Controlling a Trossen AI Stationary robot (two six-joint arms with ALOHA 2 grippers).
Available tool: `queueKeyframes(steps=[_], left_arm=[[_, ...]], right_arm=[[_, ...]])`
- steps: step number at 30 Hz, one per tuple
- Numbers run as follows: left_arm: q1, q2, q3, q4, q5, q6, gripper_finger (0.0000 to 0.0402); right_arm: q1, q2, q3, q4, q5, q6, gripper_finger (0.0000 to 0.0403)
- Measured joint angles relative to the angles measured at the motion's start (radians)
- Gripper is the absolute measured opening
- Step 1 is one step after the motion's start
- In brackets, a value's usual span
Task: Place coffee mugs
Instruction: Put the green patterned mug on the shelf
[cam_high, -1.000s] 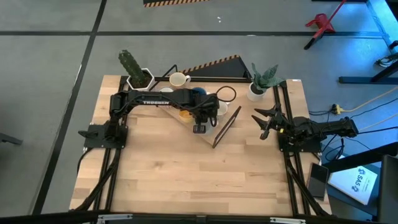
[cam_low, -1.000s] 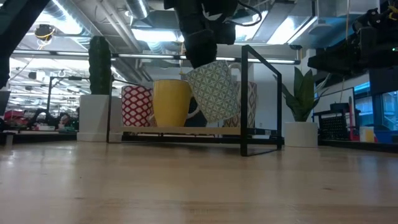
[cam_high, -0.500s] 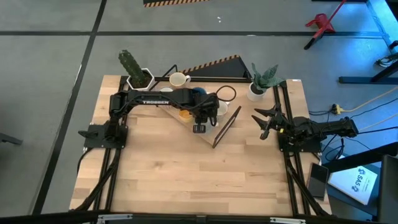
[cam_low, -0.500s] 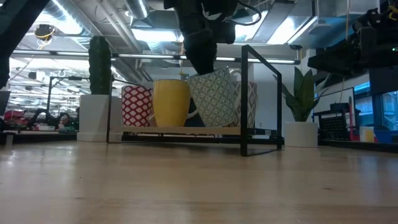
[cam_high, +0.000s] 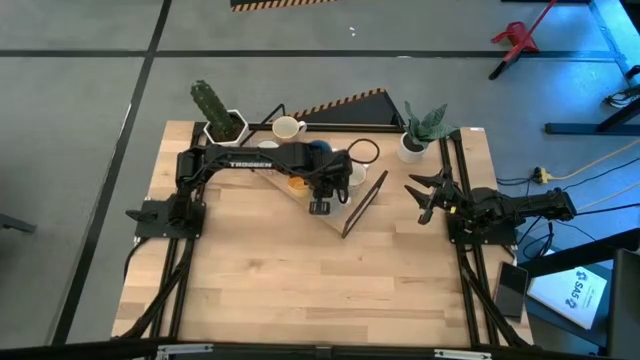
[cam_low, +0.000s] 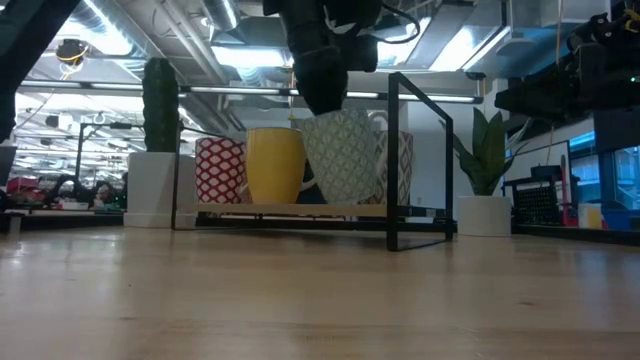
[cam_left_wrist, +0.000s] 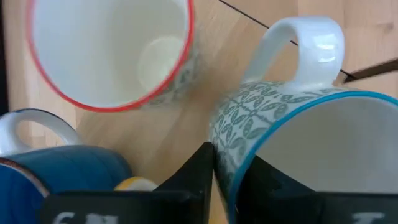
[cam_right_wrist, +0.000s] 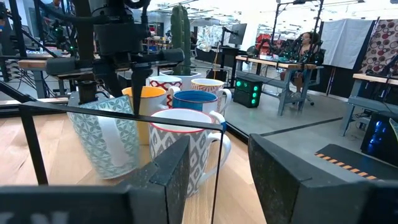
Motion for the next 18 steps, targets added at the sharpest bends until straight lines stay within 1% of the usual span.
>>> queueKeyframes(steps=[5, 18], left_arm=[[-0.002, 0.001, 0.000, 0.001, 0.026, 0.000, 0.0016], [-0.001, 0.001, 0.000, 0.000, 0.030, 0.006, 0.0016]], right_arm=[[0.000, 0.000, 0.000, 0.000, 0.000, 0.000, 0.0150], [0.000, 0.000, 0.000, 0.000, 0.000, -0.003, 0.0150]])
